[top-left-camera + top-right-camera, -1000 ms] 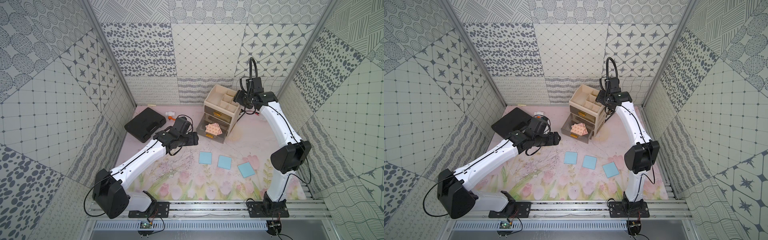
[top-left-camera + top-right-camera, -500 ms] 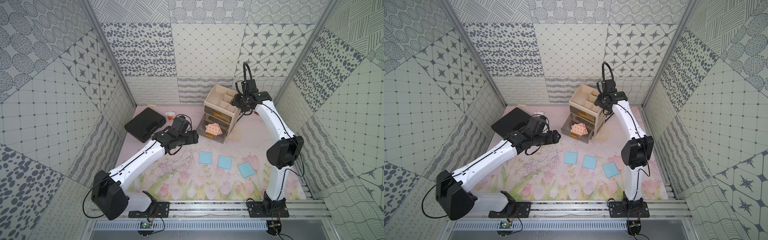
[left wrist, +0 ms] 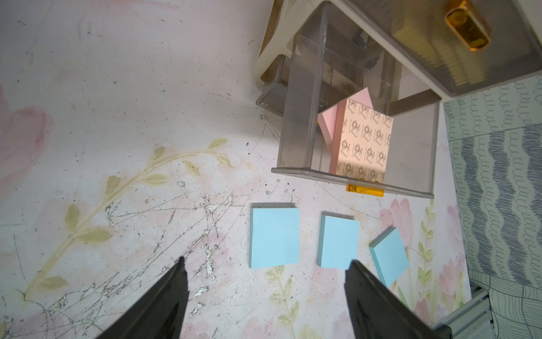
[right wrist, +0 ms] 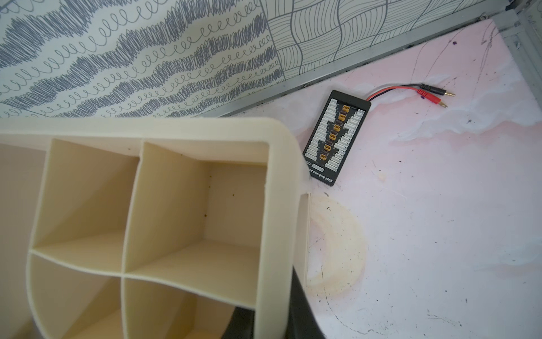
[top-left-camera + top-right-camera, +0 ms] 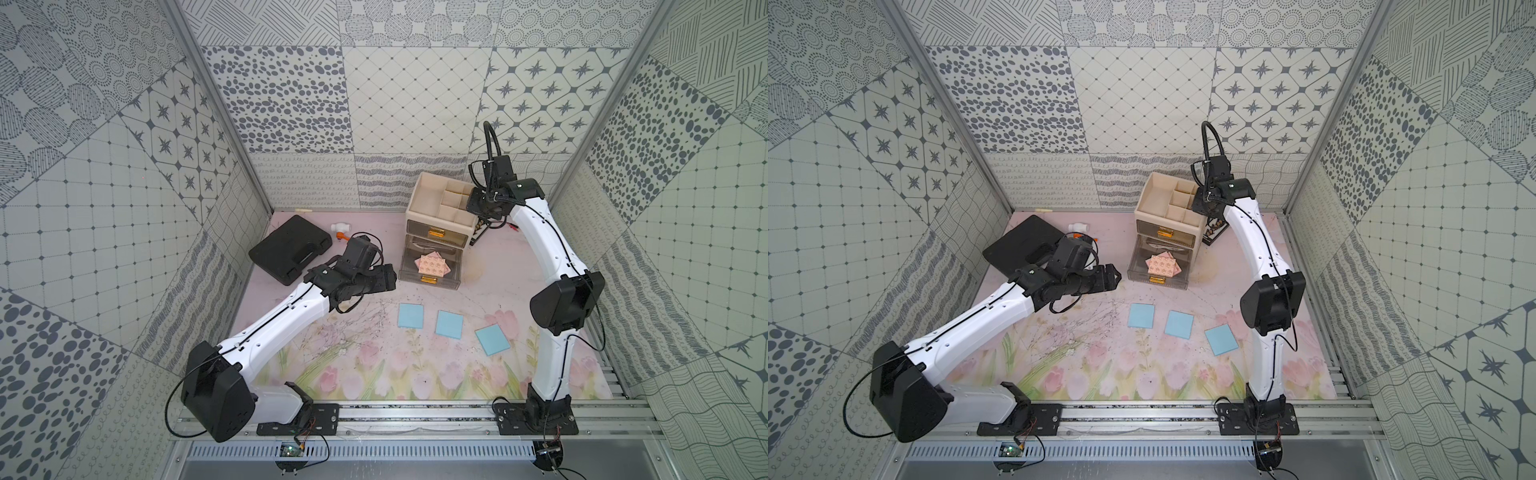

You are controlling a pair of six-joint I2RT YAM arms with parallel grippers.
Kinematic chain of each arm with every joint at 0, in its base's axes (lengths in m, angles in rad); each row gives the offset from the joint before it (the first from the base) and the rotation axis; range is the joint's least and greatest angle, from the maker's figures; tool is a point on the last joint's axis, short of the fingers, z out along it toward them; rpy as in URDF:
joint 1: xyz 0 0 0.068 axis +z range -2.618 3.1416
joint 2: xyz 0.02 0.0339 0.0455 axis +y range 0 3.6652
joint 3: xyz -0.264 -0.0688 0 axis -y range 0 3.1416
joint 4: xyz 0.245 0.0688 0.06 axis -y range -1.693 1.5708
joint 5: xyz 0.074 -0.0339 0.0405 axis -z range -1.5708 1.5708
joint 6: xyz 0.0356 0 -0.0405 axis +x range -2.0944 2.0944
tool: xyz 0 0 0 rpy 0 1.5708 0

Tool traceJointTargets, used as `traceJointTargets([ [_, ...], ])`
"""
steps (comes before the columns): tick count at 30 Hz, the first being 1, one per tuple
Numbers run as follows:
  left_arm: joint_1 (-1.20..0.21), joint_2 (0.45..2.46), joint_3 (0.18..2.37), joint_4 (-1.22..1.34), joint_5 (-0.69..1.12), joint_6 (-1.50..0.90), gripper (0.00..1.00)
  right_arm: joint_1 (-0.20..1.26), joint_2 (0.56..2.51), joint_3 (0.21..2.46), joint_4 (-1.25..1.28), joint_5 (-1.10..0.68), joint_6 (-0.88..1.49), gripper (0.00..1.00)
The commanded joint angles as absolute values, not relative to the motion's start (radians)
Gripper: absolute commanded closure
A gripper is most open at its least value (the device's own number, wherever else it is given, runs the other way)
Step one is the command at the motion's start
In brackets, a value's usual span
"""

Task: Please put the sticky notes in the drawer by color
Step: Adjust the storage box at the center of the board, then close the drawer in the storage box.

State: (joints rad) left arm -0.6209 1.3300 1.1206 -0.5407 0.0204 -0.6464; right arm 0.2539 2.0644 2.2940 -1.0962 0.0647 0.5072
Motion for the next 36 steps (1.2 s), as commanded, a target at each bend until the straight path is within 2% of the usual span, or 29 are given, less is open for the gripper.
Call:
traceJointTargets([
  [1,-0.612,1.315,1.106,-0.515,0.050,-0.678,0.14,0.255,2.096,2.374,-1.157,0.029,0.484,1.00],
  [4,-0.615,1.310,1.090,-0.502,0.085,-0.678,0.15,0.260,2.108,2.440,-1.217,0.028,0.473,1.00],
  [8,-0.643,1.334,1.075,-0.468,0.199,-0.634,0.24,0.265,2.135,2.539,-1.300,0.012,0.465,0.99],
  [13,-0.752,1.384,1.024,-0.403,0.214,-0.623,0.45,0.278,2.166,2.615,-1.381,-0.008,0.453,0.99],
  [17,-0.836,1.410,0.942,-0.267,0.237,-0.673,0.74,0.294,2.153,2.604,-1.398,-0.011,0.436,1.00],
  [20,-0.873,1.435,0.920,-0.204,0.209,-0.680,0.87,0.296,2.144,2.587,-1.396,-0.026,0.418,1.00],
  [27,-0.872,1.466,0.931,-0.077,0.098,-0.658,0.85,0.297,2.140,2.558,-1.394,-0.063,0.403,1.00],
  [36,-0.780,1.635,0.985,0.085,0.081,-0.649,0.87,0.297,2.121,2.553,-1.406,-0.088,0.371,1.00],
])
